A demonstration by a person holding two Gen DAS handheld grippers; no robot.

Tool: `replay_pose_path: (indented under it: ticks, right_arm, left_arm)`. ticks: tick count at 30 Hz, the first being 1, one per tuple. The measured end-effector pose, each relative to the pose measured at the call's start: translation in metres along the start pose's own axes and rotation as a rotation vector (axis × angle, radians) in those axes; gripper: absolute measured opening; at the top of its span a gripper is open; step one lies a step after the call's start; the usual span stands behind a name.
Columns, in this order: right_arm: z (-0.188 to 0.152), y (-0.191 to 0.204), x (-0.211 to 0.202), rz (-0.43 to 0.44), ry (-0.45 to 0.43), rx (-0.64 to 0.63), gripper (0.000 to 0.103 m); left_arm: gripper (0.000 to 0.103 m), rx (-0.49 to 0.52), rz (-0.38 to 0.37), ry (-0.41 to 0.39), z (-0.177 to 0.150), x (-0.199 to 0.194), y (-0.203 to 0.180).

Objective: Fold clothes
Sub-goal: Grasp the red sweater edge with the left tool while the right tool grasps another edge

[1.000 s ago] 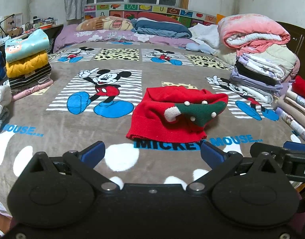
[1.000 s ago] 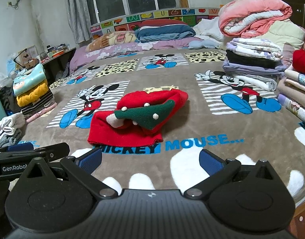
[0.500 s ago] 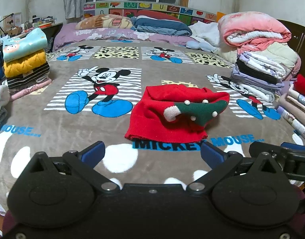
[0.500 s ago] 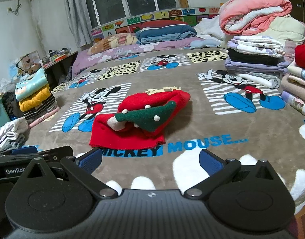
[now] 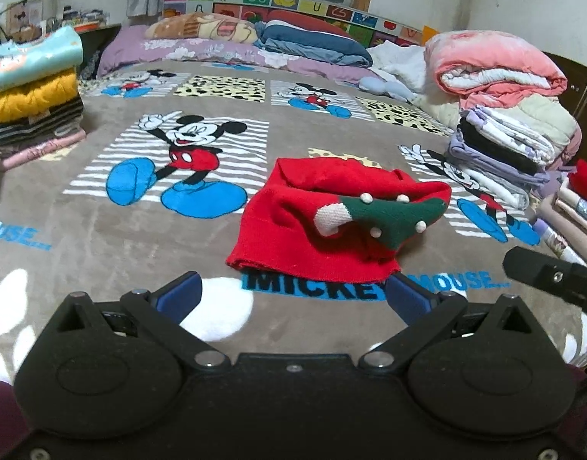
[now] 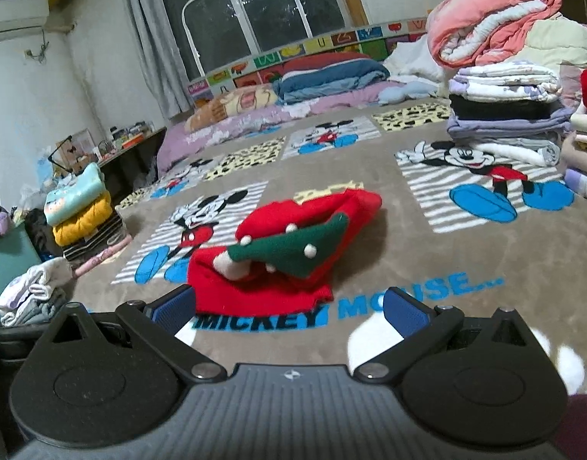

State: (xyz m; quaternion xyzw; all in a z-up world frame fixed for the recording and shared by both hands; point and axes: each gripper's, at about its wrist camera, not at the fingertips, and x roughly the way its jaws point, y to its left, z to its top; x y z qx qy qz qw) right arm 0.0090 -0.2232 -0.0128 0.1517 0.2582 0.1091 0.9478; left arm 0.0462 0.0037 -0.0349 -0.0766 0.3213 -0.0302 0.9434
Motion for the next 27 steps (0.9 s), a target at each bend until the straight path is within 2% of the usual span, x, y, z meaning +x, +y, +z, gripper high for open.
replay_pose_path:
  ticks: [6,13,15,22,26,27]
  right_arm:
    - [0.006,-0.023,0.02,0.018,-0.022,0.013,0.103]
    - [0.021,-0.048,0.053,0.046,-0.031,0.017,0.103]
    - [0.027,-0.059,0.065,0.078,-0.027,0.04,0.103]
    - [0.048,-0.091,0.107,0.119,-0.023,0.081,0.103]
    - [0.056,-0.108,0.129,0.166,-0.023,0.113,0.1]
    - [0.058,-0.112,0.134,0.179,-0.021,0.12,0.099]
  left_arm:
    - [0.103,0.036,-0.025,-0.022,0.0,0.016,0.004]
    - [0.103,-0.031,-0.117,0.073,0.012,0.045,0.023]
    - [0.103,-0.046,-0.143,0.089,0.016,0.052,0.027]
    - [0.102,-0.022,-0.221,0.025,0.044,0.061,0.029]
    - [0.1,0.06,-0.265,-0.01,0.062,0.071,0.019]
    - [0.096,0.082,-0.274,-0.012,0.066,0.075,0.016]
